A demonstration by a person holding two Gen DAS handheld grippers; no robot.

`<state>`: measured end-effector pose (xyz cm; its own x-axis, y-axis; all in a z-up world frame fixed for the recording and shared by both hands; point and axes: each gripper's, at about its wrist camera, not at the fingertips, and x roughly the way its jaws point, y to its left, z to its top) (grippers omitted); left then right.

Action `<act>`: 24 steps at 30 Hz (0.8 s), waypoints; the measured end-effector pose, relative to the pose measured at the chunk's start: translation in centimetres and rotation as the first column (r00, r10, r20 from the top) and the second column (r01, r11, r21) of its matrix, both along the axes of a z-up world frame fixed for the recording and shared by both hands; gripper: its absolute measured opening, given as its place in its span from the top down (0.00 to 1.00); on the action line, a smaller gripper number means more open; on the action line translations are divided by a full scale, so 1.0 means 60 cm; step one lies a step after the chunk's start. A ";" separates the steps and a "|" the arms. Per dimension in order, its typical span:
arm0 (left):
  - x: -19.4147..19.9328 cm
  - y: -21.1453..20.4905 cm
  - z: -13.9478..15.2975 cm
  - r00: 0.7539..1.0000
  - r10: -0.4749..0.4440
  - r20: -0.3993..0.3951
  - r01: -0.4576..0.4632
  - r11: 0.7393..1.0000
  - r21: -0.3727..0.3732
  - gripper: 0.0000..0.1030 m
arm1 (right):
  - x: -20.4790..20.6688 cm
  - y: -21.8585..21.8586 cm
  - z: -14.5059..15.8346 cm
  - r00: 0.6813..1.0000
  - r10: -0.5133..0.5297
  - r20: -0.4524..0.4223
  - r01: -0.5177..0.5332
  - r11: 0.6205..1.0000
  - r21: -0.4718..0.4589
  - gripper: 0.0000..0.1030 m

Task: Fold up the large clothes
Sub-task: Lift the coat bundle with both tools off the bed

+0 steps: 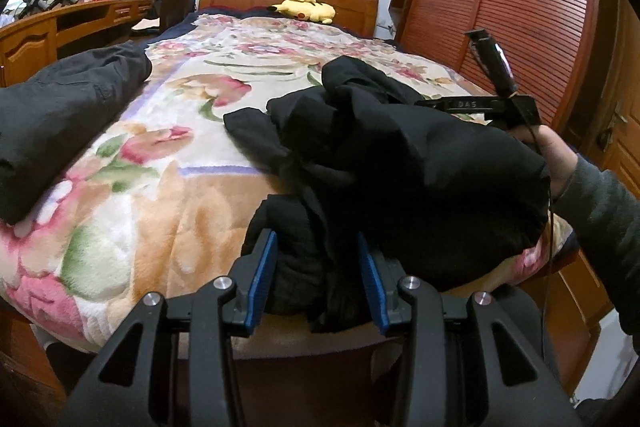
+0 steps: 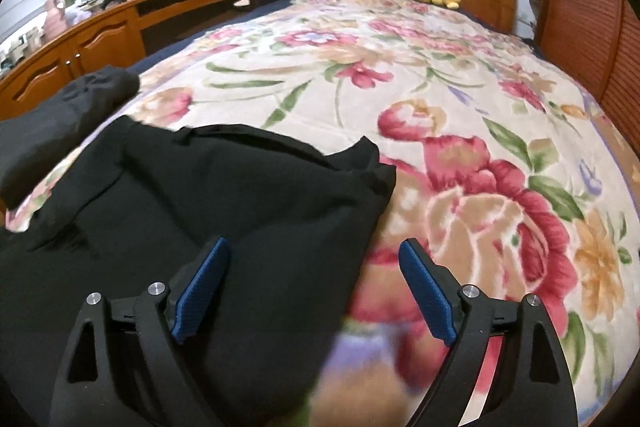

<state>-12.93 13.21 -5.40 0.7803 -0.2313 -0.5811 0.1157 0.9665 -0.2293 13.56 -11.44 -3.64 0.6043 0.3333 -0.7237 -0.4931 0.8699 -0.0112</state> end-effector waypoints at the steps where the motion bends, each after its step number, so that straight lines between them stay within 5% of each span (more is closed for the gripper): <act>1: 0.002 0.000 0.000 1.000 0.000 0.001 0.000 1.000 -0.002 0.61 | 0.006 -0.001 -0.003 1.000 -0.003 -0.007 0.003 1.000 0.006 0.13; 5: 0.009 -0.007 0.000 1.000 -0.005 0.009 0.005 1.000 0.010 0.63 | 0.033 -0.005 -0.015 0.998 -0.005 -0.057 0.007 0.999 0.034 0.11; 10: 0.012 -0.016 0.000 0.999 -0.032 0.019 0.031 0.999 0.010 0.82 | 0.055 -0.014 -0.029 0.991 0.008 -0.131 0.004 0.996 0.093 0.09; 17: 0.007 -0.010 0.006 0.999 -0.027 0.024 0.028 0.999 -0.022 0.91 | 0.065 -0.009 -0.044 0.964 0.086 -0.253 -0.036 0.980 0.195 0.11; 19: 0.006 -0.011 0.008 0.999 -0.023 0.027 0.024 0.999 -0.022 0.93 | 0.060 -0.003 -0.042 0.963 0.102 -0.250 -0.054 0.980 0.192 0.16; 24: 0.008 -0.007 0.020 0.999 -0.011 0.033 0.011 1.000 -0.024 0.93 | 0.045 -0.002 -0.028 0.960 0.150 -0.238 -0.101 0.974 0.204 0.50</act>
